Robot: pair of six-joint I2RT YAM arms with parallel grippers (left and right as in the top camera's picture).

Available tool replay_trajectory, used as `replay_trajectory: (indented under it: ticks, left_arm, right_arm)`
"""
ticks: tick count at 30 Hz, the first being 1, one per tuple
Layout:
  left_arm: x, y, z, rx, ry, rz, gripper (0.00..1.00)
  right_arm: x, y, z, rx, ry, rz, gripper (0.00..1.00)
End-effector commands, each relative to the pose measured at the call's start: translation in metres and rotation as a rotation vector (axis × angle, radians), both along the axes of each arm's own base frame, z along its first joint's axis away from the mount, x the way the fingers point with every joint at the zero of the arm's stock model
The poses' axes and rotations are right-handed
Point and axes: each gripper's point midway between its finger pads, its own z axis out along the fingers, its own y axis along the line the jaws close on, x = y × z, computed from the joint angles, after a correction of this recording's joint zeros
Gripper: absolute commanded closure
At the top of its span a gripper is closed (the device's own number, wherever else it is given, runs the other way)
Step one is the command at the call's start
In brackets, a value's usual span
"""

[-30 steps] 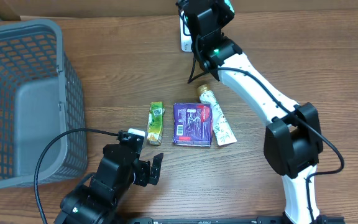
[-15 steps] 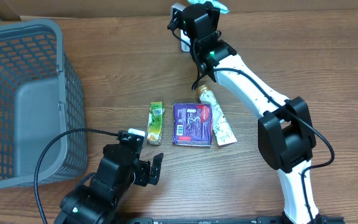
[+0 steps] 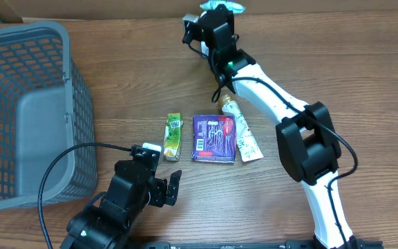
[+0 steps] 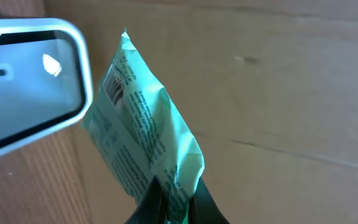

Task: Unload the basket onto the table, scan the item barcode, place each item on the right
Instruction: 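Hold the packet's barcode in front of the white scanner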

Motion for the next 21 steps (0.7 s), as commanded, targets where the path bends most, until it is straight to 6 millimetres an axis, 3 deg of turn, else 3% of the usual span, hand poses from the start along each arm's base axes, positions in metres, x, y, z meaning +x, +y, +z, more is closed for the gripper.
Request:
replay_trajectory:
  ticks: [1,10,15,21]
  left_arm:
    - [0.0,0.001,0.0,0.019,-0.009,-0.01,0.01]
    - [0.0,0.001,0.0,0.019,-0.009,-0.01,0.01]
    - [0.0,0.001,0.0,0.019,-0.009,-0.01,0.01]
    - [0.0,0.001,0.0,0.018,-0.009,-0.01,0.0]
  right_arm:
    - [0.004,-0.005,0.007,-0.016,-0.028,-0.022,0.96]
    - [0.003,-0.005,-0.007,-0.098,0.012,-0.003,0.96]
    - [0.001,-0.009,-0.012,-0.263,0.052,0.022,0.96]
    - [0.0,-0.008,-0.015,-0.276,0.062,0.037,0.96]
